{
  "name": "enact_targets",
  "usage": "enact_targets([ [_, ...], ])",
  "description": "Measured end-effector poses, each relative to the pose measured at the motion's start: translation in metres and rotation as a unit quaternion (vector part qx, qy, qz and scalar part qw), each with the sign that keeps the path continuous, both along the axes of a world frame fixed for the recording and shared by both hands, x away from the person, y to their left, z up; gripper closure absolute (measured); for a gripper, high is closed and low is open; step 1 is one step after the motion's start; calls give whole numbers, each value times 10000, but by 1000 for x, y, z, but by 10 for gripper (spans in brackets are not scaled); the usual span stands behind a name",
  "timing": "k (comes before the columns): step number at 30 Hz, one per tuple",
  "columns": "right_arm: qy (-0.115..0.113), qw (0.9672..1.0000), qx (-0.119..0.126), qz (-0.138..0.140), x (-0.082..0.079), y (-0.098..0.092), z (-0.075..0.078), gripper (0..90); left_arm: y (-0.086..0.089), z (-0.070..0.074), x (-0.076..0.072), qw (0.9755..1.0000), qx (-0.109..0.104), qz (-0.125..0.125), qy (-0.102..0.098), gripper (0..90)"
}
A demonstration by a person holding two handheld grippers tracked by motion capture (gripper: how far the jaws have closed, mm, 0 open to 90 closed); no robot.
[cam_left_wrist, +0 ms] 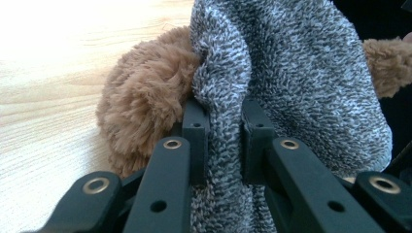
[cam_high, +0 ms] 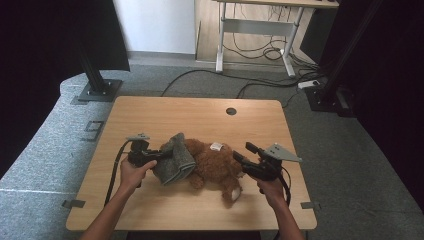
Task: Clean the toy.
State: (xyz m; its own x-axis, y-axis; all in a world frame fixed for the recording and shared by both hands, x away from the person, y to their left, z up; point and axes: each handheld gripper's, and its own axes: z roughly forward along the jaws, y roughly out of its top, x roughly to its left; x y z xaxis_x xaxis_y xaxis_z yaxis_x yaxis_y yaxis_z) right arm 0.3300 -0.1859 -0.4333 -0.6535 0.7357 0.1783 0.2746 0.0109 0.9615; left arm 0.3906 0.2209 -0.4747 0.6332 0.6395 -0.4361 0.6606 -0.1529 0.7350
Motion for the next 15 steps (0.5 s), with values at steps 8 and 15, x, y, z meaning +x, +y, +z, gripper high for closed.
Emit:
enact_targets([
  [8, 704, 9959, -512, 240, 32, 43, -10, 328, 0, -1, 0, 10000, 23, -27, 57, 760],
  [15, 1273, 9874, -936, 77, 51, 41, -31, 284, 1, -3, 1, 9999, -48, -30, 107, 760],
])
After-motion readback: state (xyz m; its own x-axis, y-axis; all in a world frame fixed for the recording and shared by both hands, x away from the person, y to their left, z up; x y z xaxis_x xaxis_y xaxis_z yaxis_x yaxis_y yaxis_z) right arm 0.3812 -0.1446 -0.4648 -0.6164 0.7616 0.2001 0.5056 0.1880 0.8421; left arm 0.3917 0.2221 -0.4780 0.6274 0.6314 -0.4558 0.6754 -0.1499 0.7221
